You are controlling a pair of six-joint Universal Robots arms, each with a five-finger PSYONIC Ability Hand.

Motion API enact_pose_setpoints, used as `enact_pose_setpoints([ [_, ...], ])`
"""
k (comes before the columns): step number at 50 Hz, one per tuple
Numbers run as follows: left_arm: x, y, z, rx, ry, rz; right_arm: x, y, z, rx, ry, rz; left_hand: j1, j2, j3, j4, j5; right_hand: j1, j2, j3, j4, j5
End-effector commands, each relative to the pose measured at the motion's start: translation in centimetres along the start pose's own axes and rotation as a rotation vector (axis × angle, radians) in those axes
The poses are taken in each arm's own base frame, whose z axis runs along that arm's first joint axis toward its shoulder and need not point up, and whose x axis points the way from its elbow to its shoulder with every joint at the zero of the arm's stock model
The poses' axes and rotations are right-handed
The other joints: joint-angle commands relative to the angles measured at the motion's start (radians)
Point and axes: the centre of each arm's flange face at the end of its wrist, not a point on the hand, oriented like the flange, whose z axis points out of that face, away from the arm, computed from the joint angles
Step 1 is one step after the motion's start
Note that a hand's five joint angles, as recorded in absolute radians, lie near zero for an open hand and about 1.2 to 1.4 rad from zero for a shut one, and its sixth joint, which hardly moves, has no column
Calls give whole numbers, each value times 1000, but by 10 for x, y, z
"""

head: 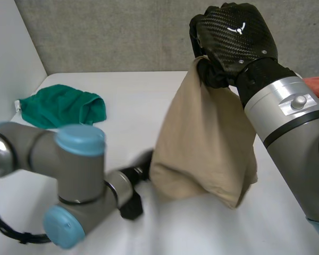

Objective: Fold the laundry.

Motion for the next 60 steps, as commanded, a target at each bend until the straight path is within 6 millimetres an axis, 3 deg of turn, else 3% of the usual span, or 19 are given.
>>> enact_pose_setpoints([
  [1, -26, -105, -33, 385, -191, -8, 10, 10, 3, -36, 17, 5, 232, 212, 219, 209, 261, -731, -769, -773, -781, -737],
  [3, -24, -122, -41, 431, -179, 7, 12, 11, 3, -45, 21, 7, 232, 212, 219, 209, 261, -977, -1015, -1019, -1027, -983],
  [8, -2, -170, -67, 586, -97, 77, 22, 11, 3, -70, 45, 31, 232, 212, 219, 209, 261, -977, -1015, -1019, -1027, -983],
  [12, 31, -209, -88, 745, 0, 144, 32, 12, 4, -73, 77, 45, 232, 212, 219, 209, 261, -977, -1015, -1019, -1027, -983],
  [17, 71, -218, -91, 792, 104, 216, 50, 19, 6, -92, 132, 37, 232, 212, 219, 209, 261, -977, -1015, -1019, -1027, -983],
  [22, 110, -203, -80, 763, 208, 306, 76, 33, 7, -128, 216, 26, 232, 212, 219, 209, 261, -977, -1015, -1019, -1027, -983],
  [25, 127, -181, -62, 708, 262, 359, 97, 42, 7, -149, 279, 22, 232, 212, 219, 209, 261, -977, -1015, -1019, -1027, -983],
  [29, 142, -128, -34, 541, 352, 420, 126, 53, 6, -172, 362, 11, 232, 212, 219, 209, 261, -977, -1015, -1019, -1027, -983],
  [30, 146, -103, -25, 463, 392, 438, 137, 58, 6, -180, 390, 2, 186, 166, 173, 163, 215, -977, -1015, -1019, -1027, -983],
  [33, 150, -67, -15, 347, 460, 463, 152, 67, 6, -194, 425, -15, -221, -241, -234, -244, -192, -977, -1015, -1019, -1027, -983],
  [34, 151, -45, -12, 276, 497, 475, 160, 74, 8, -198, 439, -31, -571, -591, -585, -594, -542, -977, -1015, -1019, -1027, -983],
  [37, 154, -15, -12, 183, 560, 507, 171, 89, 10, -227, 446, -71, -989, -1009, -1003, -1013, -961, -977, -1015, -1019, -1027, -983],
  [39, 153, -10, -13, 173, 559, 522, 170, 95, 11, -245, 426, -91, -989, -1009, -1003, -1013, -961, -977, -1015, -1019, -1027, -983],
  [44, 135, -50, -29, 296, 418, 573, 161, 110, 14, -300, 286, -176, -989, -1009, -1003, -1013, -961, -977, -1015, -1019, -1027, -983],
  [47, 121, -74, -48, 368, 307, 592, 157, 106, 17, -290, 207, -223, -989, -1009, -1003, -1013, -961, -977, -1015, -1019, -1027, -983],
  [50, 112, -83, -65, 393, 236, 602, 149, 100, 20, -271, 125, -248, -989, -1009, -1003, -1013, -961, -977, -1015, -1019, -1027, -983],
  [53, 98, -81, -87, 386, 150, 621, 139, 96, 20, -269, 10, -266, -989, -1009, -1003, -1013, -961, -977, -1015, -1019, -1027, -983],
  [60, 63, -32, -114, 218, 40, 665, 114, 112, 6, -383, -246, -393, -989, -1009, -1003, -1013, -961, -977, -1015, -1019, -1027, -983],
])
